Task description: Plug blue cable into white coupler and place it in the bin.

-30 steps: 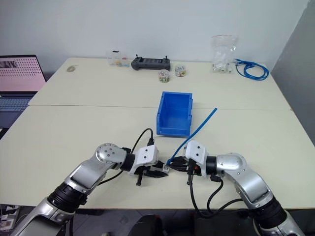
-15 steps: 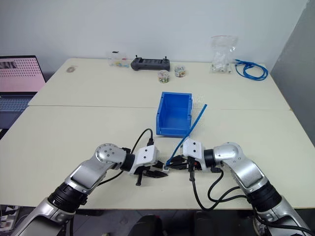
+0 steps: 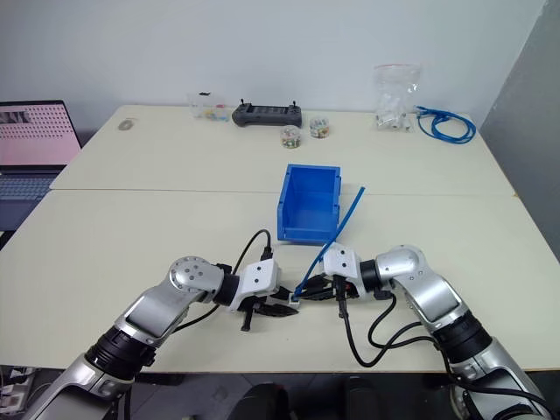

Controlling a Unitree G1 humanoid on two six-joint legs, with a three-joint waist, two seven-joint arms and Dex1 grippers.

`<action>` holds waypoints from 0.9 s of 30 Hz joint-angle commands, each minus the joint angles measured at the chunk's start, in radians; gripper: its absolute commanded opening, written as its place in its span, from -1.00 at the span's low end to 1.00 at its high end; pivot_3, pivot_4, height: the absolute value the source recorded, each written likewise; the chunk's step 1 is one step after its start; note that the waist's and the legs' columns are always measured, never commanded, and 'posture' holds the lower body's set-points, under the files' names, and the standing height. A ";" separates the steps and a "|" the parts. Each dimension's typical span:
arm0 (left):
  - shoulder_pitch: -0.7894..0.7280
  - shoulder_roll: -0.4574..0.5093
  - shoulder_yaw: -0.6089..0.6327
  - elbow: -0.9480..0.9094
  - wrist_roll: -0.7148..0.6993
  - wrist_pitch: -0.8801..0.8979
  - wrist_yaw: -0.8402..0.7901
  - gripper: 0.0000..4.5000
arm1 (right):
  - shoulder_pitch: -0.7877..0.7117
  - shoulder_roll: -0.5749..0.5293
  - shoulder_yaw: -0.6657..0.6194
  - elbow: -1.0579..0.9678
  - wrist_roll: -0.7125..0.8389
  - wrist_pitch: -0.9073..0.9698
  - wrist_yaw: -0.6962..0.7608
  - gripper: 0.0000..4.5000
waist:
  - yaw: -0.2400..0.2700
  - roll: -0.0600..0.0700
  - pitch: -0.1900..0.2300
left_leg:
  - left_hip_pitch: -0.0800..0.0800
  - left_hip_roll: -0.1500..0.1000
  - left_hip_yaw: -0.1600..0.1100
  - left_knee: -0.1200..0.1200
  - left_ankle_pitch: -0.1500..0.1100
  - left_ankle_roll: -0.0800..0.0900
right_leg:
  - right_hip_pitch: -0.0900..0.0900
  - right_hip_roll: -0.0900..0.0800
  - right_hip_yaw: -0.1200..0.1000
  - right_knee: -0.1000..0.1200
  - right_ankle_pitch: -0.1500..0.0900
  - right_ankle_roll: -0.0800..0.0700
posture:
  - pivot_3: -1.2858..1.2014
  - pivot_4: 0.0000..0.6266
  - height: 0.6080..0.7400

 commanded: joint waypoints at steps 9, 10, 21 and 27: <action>0.036 -0.032 0.013 0.010 0.007 0.015 0.028 -0.32 | 0.036 0.025 0.035 0.021 -0.039 0.039 -0.001 -0.95 | -0.005 0.001 -0.011 | 0.010 0.000 0.000 -0.003 0.000 0.000 | 0.009 0.000 0.000 -0.002 -0.002 -0.001 | 0.03 -0.52 1.00; 0.043 -0.028 0.021 0.010 0.009 0.004 0.031 -0.28 | 0.034 0.028 0.018 0.012 -0.033 0.041 -0.011 -0.95 | -0.005 0.001 -0.011 | 0.010 0.000 0.000 -0.003 0.000 0.000 | 0.009 0.000 0.000 -0.002 -0.002 -0.001 | 0.03 -0.52 1.00; 0.254 0.072 0.467 -0.292 -0.298 0.178 0.143 0.71 | 0.077 0.075 -0.199 -0.200 0.109 0.212 -0.202 -0.95 | -0.020 0.000 -0.004 | -0.001 0.002 -0.001 -0.001 0.000 0.000 | -0.003 0.000 0.000 0.003 -0.002 -0.002 | 0.03 -0.52 1.00; 0.202 0.073 0.595 -0.417 -0.364 0.309 0.302 1.00 | -0.029 0.142 -0.378 -0.193 0.209 0.295 -0.350 -0.95 | -0.017 -0.001 0.000 | -0.003 0.000 -0.003 0.000 0.000 0.000 | -0.003 -0.002 -0.001 0.001 -0.002 -0.002 | 0.03 -0.52 1.00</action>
